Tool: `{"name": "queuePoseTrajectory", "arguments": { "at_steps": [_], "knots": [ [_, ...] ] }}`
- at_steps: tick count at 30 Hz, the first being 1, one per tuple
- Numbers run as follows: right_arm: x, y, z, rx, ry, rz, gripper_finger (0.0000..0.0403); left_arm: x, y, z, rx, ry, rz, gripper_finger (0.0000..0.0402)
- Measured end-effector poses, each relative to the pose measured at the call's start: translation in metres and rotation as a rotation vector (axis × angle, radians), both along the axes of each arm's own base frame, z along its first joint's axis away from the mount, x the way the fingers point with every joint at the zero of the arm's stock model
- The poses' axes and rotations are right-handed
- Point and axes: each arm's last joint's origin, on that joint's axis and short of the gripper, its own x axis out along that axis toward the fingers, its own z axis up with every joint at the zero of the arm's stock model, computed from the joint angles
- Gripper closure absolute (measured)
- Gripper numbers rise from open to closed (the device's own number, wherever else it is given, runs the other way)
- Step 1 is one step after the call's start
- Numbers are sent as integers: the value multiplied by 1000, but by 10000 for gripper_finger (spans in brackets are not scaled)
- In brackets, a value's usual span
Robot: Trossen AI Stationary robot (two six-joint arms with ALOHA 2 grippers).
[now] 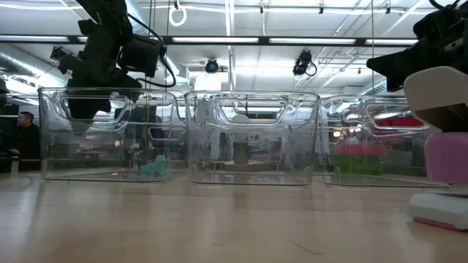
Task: Pick and place Stapler, Stapler remover, tape
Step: Adjust the left transparent bin, then put the black staple remover into the left transparent bin
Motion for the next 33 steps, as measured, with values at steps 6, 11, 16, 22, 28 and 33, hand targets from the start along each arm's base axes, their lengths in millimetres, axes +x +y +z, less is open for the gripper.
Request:
{"name": "queuePoseTrajectory", "arguments": {
  "at_steps": [6,11,16,22,28,33],
  "knots": [
    [0,0,0,0,0,0,381,6,-6,0,-16,-45,-8,398],
    [0,0,0,0,0,0,381,9,-8,0,-43,-73,9,395],
    [0,0,0,0,0,0,381,14,-8,0,-78,-125,35,398],
    [0,0,0,0,0,0,381,15,-8,0,-85,-134,52,394],
    [0,0,0,0,0,0,381,10,-10,0,-99,-82,64,397],
    [0,0,0,0,0,0,381,5,-8,0,-21,-8,62,387]
  ]
}}
